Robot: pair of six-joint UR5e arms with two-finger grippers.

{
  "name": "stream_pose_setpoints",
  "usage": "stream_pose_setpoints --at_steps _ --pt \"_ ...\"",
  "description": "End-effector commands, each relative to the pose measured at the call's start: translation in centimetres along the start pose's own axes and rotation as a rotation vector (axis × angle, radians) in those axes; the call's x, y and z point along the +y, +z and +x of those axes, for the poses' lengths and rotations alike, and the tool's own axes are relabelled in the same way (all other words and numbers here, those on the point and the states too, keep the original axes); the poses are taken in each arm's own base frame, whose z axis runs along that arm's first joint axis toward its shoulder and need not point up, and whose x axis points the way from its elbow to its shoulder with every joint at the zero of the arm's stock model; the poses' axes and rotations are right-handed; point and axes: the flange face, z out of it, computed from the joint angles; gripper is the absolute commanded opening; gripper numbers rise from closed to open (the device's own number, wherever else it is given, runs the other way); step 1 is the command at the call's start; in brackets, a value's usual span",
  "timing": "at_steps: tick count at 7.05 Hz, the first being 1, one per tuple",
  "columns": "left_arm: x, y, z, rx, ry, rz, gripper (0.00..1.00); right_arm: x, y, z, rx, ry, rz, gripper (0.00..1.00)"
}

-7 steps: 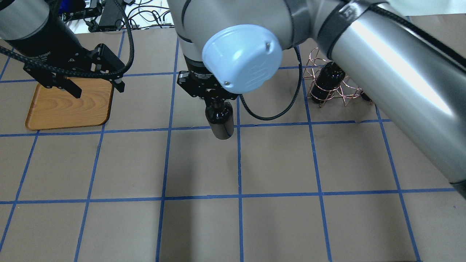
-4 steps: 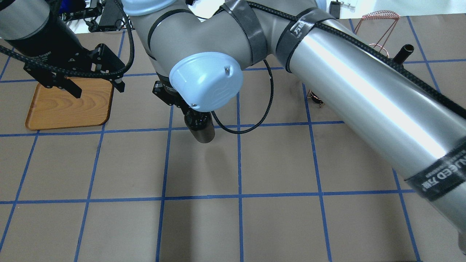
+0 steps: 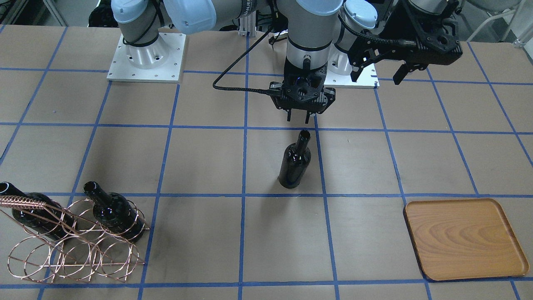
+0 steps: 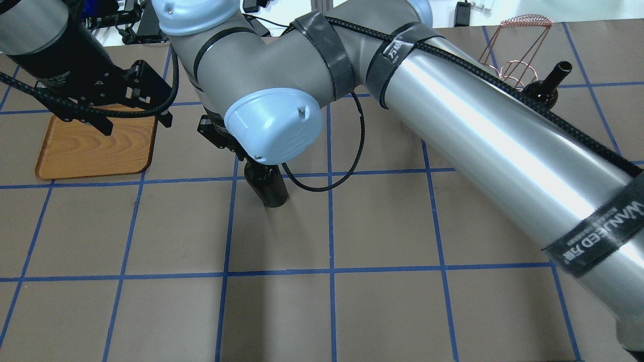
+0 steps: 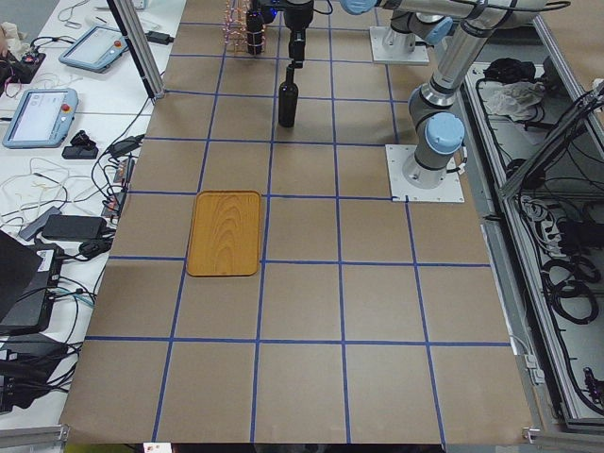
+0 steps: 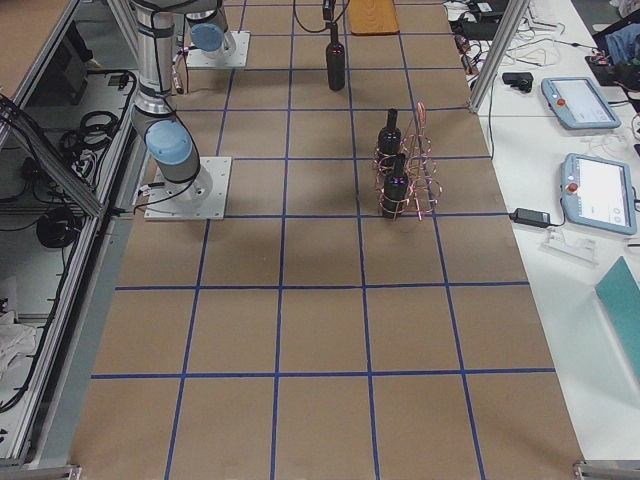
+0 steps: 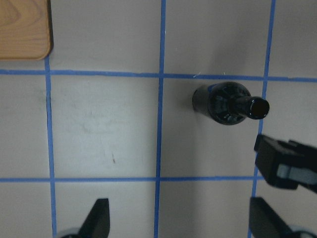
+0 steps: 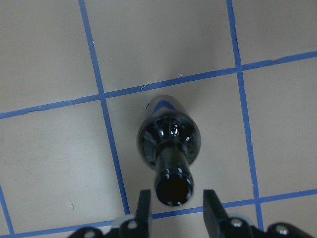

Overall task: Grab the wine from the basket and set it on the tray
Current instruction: 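Carry the bottle toward the table center and stand it upright, then release the bottle and raise the right gripper back over the rack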

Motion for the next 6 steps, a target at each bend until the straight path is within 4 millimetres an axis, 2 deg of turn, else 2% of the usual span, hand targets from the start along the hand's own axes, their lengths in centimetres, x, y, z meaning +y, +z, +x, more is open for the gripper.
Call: stream_pose_setpoints --at_steps 1,2,3,4,5,6 --pt "0.1 -0.1 0.0 -0.002 0.001 0.003 1.0 0.1 0.0 0.0 0.001 -0.007 0.002 0.78" --pt "0.1 -0.1 0.0 -0.002 -0.001 0.001 1.0 -0.2 -0.7 0.5 0.007 -0.034 0.021 0.81" --pt "0.1 -0.1 0.0 -0.002 0.0 0.001 1.0 -1.6 -3.0 2.5 -0.008 -0.066 0.05 0.88" --pt "0.1 -0.1 0.0 0.0 0.0 0.001 1.0 -4.8 -4.9 6.3 -0.008 -0.033 0.061 0.93" --pt "0.1 -0.1 0.0 0.0 0.001 0.003 1.0 -7.9 -7.7 11.7 0.001 -0.059 0.065 0.99" --pt "0.2 -0.2 0.0 0.0 -0.001 0.003 1.0 -10.6 -10.1 17.6 0.012 -0.079 0.064 1.0"
